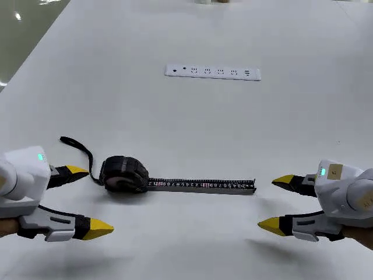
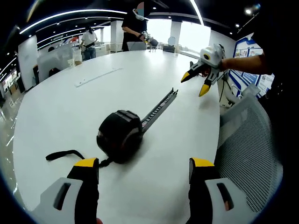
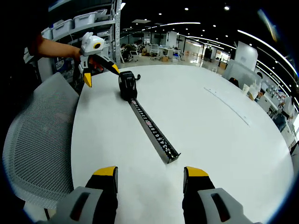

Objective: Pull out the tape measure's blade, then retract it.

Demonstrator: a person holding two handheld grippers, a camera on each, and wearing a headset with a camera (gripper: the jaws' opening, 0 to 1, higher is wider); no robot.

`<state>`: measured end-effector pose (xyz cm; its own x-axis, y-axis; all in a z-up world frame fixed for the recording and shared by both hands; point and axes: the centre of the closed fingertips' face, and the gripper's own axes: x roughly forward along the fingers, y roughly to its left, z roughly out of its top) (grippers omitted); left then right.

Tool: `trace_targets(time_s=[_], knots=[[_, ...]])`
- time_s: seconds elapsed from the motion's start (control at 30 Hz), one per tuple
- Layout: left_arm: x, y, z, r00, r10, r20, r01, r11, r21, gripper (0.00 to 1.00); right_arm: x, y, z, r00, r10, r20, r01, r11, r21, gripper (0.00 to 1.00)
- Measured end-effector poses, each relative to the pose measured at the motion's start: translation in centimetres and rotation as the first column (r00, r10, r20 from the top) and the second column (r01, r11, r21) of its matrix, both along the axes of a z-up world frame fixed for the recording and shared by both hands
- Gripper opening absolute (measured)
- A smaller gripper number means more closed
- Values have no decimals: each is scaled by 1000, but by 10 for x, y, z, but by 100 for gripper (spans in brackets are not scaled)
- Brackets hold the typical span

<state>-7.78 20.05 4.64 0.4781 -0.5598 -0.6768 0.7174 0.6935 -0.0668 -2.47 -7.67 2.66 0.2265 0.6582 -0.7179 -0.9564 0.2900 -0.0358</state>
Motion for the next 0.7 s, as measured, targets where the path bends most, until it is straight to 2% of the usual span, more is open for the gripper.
trace_targets(time_s=[0.4,0.7], knots=[[-7,0,4,993,113,26,-112,993,-23,80,-11,-1,9,996,-92,6,92,995,36,64],[-13,-2,10,973,227,43,-224,973,-62,83,-21,6,13,983,-180,-18,181,979,95,69]])
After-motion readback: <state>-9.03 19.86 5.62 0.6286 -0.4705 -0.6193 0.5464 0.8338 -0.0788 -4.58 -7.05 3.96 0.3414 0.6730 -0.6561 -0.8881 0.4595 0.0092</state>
